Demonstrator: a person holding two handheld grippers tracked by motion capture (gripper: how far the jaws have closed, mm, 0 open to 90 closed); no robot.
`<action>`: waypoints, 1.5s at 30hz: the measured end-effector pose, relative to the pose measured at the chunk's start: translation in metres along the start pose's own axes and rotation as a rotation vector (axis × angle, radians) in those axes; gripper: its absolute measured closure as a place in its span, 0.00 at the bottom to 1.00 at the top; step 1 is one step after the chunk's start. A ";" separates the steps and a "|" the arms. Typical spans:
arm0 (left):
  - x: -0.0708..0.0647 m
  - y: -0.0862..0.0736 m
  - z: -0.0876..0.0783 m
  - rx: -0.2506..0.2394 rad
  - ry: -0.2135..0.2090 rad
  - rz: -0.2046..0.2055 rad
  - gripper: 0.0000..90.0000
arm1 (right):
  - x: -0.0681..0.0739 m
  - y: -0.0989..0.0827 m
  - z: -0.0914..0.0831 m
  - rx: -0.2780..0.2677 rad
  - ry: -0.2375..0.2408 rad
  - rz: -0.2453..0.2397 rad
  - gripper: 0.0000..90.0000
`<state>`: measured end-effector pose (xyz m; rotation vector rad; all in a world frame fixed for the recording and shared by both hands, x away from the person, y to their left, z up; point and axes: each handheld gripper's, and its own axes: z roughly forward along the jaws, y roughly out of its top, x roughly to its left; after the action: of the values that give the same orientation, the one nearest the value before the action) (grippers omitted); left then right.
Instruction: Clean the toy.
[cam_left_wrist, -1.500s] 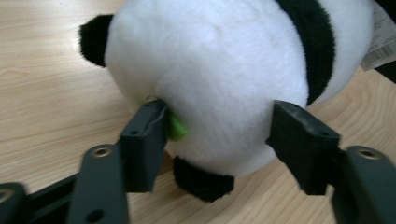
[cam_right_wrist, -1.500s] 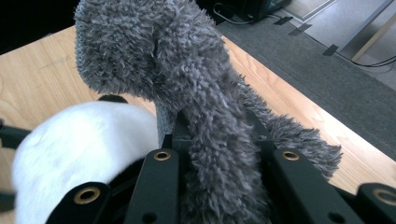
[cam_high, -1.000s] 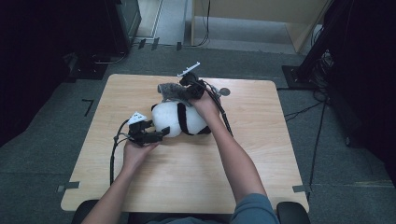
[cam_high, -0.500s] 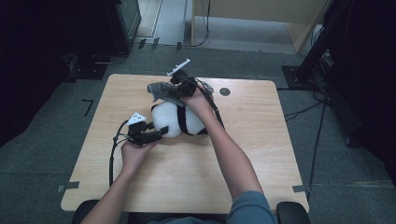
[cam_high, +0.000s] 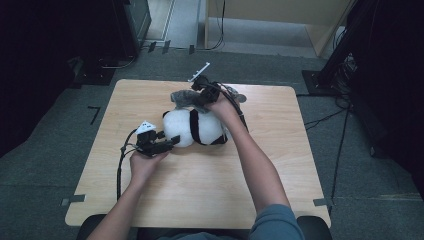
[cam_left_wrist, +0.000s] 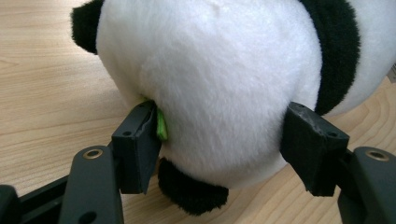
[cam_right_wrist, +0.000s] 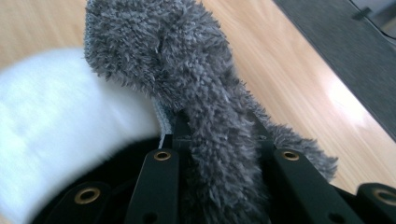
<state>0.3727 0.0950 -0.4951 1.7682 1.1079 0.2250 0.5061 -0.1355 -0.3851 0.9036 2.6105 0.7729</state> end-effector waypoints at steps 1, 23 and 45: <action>0.000 0.000 0.000 0.000 0.000 0.000 0.36 | 0.000 0.000 0.000 0.000 0.000 0.000 0.81; 0.004 -0.001 0.000 -0.009 -0.006 0.022 0.34 | -0.049 -0.057 -0.028 0.007 -0.065 0.132 0.81; 0.002 0.000 -0.002 -0.005 -0.008 0.032 0.35 | 0.026 0.030 0.015 -0.039 0.055 -0.022 0.81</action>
<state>0.3730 0.0980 -0.4944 1.7818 1.0733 0.2392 0.5074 -0.0933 -0.3819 0.8529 2.6380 0.8522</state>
